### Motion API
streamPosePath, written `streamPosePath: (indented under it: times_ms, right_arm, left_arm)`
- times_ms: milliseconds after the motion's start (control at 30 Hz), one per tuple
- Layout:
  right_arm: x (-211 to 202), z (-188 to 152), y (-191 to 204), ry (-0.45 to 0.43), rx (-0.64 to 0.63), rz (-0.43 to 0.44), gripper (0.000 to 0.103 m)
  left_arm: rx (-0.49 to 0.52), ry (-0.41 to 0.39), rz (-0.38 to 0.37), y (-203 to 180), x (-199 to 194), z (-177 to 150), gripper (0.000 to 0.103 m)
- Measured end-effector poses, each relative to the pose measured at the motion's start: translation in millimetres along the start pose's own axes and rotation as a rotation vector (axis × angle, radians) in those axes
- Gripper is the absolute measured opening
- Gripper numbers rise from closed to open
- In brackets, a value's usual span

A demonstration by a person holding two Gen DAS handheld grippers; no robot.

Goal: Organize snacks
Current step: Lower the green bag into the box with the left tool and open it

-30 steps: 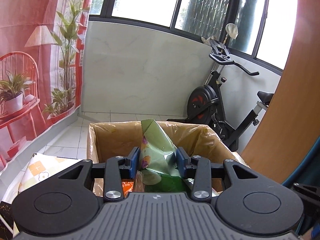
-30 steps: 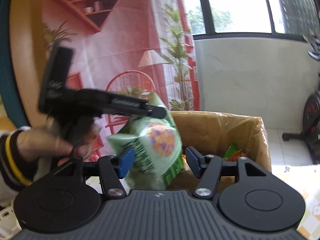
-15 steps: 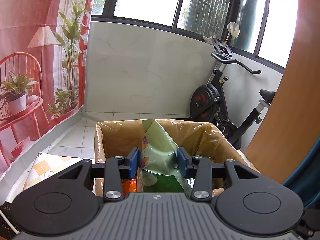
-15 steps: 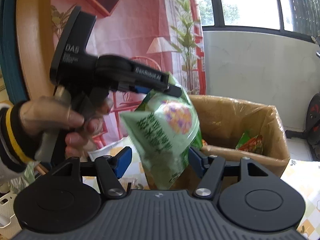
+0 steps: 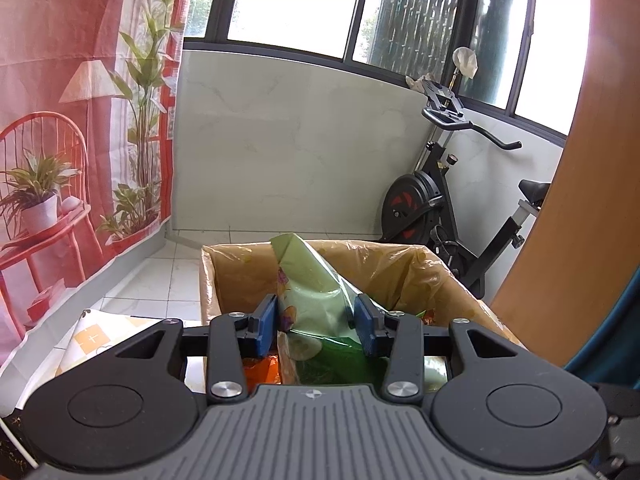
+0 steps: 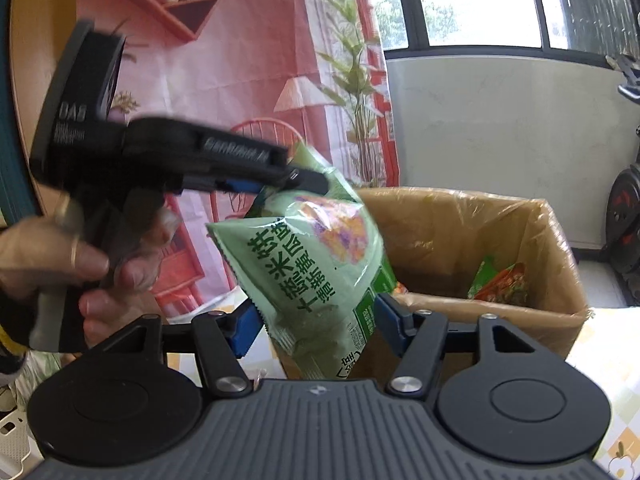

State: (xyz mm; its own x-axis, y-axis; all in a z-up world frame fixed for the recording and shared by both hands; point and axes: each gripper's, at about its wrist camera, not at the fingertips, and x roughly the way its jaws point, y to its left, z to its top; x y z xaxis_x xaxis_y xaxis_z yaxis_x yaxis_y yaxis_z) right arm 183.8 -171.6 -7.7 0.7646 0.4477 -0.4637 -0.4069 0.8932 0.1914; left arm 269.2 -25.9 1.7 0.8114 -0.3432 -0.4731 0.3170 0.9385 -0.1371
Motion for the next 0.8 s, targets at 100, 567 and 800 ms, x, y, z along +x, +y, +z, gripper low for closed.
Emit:
streamPosePath:
  times_ms: [100,567,800]
  right_arm:
    - [-9.3,4.0,-9.0,-0.021,0.022,-0.006,0.058]
    - [-18.4,19.6,-27.8,-0.057,0.1,-0.036,0.043]
    - [-15.9,20.0,-30.3,-0.06,0.153,-0.031,0.043]
  left_arm:
    - [0.005,-0.01,0.003,-4.4,-2.6,0.4,0.045]
    - [0.015,-0.026,0.017,-8.1,-11.2,-4.3,0.045]
    - [0.023,-0.035,0.029,-12.3,-12.6,-4.9,0.044]
